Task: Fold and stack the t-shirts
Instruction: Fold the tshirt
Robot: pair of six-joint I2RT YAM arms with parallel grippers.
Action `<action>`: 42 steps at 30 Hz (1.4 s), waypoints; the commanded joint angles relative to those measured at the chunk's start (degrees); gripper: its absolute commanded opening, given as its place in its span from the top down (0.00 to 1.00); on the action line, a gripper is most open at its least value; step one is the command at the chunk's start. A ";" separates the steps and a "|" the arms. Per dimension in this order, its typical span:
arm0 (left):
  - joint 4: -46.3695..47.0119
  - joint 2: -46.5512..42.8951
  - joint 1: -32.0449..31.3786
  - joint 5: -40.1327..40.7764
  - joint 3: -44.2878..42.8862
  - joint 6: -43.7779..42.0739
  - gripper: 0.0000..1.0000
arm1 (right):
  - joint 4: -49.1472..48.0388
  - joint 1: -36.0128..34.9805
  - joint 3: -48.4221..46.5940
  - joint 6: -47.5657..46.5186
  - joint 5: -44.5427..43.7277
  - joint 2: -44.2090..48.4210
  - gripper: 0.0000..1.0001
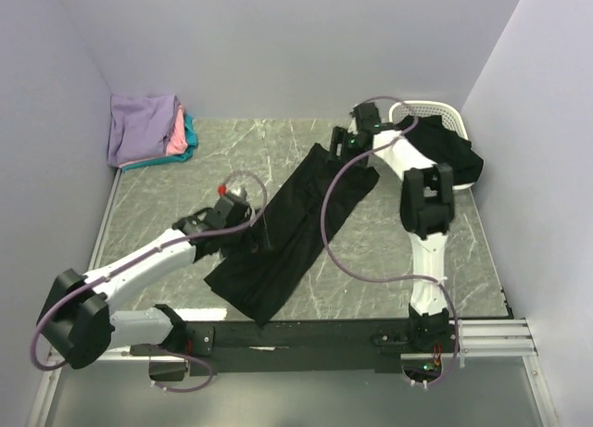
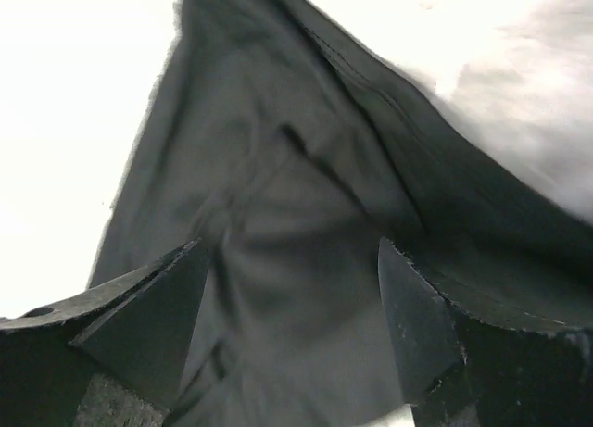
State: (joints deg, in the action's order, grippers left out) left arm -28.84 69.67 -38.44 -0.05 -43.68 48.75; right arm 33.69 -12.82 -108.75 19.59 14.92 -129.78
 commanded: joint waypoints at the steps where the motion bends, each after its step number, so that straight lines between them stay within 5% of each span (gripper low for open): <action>1: -2.19 -1.30 0.46 12.95 -12.71 -5.14 0.00 | -8.13 2.44 4.86 -0.96 -5.50 15.59 0.19; 6: 5.18 9.22 2.75 10.44 -23.44 -16.21 0.01 | -1.96 4.47 13.35 1.14 -7.97 20.78 0.20; 15: 20.73 32.34 8.63 -8.26 -38.57 -27.75 0.00 | -16.45 5.70 38.15 6.59 -4.64 31.60 0.21; 22: 25.67 44.75 14.17 -23.30 -46.22 -29.24 0.01 | -16.91 6.23 39.14 7.30 -4.55 30.29 0.22; 32: 16.47 65.56 16.11 -36.05 -65.99 -32.57 0.01 | -16.73 6.67 38.17 9.41 -3.58 23.70 0.23; 42: 7.23 76.31 16.29 -34.14 -80.13 -36.35 0.01 | -15.59 6.75 36.42 10.11 -3.23 20.27 0.23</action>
State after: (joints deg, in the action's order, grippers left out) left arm -15.49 142.39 -22.15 -34.46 -117.38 15.90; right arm 18.37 -6.55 -69.41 28.95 11.51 -108.20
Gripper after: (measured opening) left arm 0.994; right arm 0.774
